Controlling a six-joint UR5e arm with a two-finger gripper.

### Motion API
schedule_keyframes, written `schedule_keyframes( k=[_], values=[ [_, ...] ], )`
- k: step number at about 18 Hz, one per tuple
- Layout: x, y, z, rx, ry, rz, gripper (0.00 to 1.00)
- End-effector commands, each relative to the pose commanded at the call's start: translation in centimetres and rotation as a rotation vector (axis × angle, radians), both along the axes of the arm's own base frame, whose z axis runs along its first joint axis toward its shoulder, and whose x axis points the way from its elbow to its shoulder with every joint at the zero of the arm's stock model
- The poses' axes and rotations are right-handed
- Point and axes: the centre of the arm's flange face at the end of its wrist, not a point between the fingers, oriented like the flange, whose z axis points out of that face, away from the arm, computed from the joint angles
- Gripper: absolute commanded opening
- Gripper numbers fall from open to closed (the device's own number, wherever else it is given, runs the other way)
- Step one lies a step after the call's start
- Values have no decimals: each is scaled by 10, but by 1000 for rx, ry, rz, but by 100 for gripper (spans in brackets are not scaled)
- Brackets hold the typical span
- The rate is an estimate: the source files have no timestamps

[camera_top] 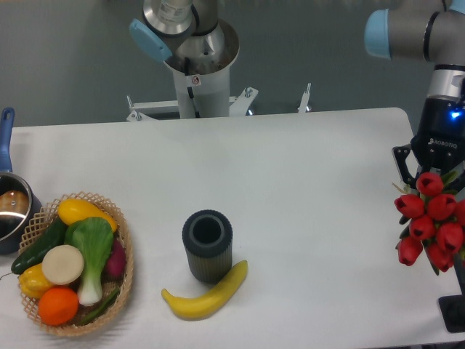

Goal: Insert the flowers into the vase
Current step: 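Hold the red tulip bunch in the gripper and lift it slightly, then carry the tulip bunch over the dark grey vase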

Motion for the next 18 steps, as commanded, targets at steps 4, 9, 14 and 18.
schedule_keyframes(
  k=[4, 9, 14, 18],
  values=[
    [5, 0, 1, 28, -5, -12, 25],
    [7, 3, 5, 75, -11, -36, 25],
    [23, 27, 11, 144, -25, -103, 25],
    [58, 78, 19, 191, -25, -211, 25]
  ],
)
